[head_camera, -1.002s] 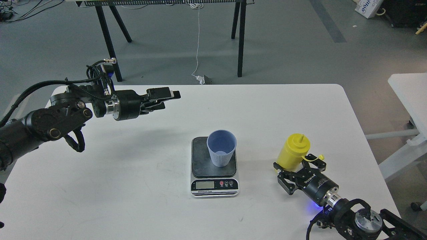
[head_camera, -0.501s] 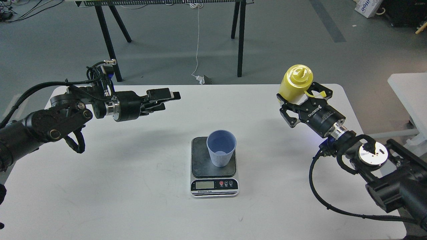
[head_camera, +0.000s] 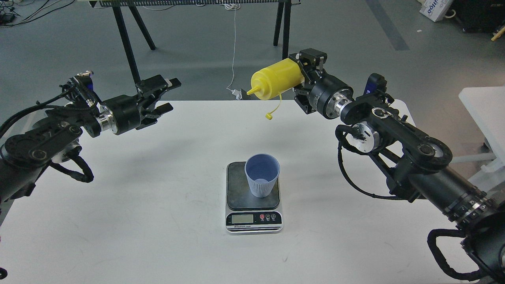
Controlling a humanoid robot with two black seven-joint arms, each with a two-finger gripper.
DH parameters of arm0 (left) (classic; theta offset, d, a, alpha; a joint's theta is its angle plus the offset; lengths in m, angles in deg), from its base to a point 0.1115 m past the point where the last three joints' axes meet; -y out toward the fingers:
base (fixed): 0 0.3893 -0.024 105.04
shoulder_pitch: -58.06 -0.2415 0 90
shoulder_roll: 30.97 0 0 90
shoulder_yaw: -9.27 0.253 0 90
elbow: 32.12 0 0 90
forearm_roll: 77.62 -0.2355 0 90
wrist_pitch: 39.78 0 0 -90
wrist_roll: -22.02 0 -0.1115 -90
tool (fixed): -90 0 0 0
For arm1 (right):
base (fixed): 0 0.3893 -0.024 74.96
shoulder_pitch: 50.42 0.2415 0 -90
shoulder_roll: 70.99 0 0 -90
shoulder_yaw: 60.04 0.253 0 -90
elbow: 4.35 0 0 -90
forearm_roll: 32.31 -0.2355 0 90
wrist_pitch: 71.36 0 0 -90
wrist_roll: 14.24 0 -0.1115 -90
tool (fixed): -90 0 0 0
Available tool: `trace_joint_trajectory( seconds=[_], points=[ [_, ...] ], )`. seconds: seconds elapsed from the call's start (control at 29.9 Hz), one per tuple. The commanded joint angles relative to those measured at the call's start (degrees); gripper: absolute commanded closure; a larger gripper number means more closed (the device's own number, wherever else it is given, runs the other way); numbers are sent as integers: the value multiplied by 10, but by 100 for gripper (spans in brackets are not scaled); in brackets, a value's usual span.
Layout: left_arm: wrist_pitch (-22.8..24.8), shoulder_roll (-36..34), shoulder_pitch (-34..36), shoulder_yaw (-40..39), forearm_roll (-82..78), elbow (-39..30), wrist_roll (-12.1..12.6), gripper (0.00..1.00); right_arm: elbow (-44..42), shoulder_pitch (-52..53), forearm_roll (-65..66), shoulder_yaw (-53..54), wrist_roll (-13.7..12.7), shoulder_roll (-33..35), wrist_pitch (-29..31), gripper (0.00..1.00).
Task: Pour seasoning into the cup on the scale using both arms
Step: 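Lift the yellow bottle with the right gripper and move it above the cup, then tilt the yellow bottle nozzle-down over the blue cup with the right gripper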
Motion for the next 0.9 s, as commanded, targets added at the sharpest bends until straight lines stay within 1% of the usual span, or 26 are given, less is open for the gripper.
trace_joint_trajectory(
  seconds=[0.0, 0.13, 0.27, 0.4, 0.47, 0.53, 0.7, 0.87],
  points=[
    [0, -2, -10, -2, 70, 17, 0, 1, 4, 53, 17, -75, -7, 12, -5, 99],
    [0, -3, -18, -2, 85, 17, 0, 1, 4, 123, 24, -157, -22, 28, -5, 99],
    [0, -3, -31, -2, 85, 17, 0, 1, 4, 183, 64, -232, -27, 55, -1, 99],
    [0, -3, -32, -2, 85, 20, 0, 1, 22, 224, 69, -287, -50, 81, 19, 99],
    [0, -2, -31, -3, 85, 27, 0, 1, 36, 238, 73, -317, -51, 95, 40, 99],
    [0, -2, -31, -3, 85, 29, 0, 1, 48, 245, 85, -340, -51, 107, 47, 99],
    [0, -1, -31, -4, 85, 30, 0, 1, 71, 242, 126, -381, -51, 112, 47, 99],
    [0, 0, -31, -3, 84, 30, 0, 1, 71, 237, 165, -385, -50, 111, 46, 99]
  ],
)
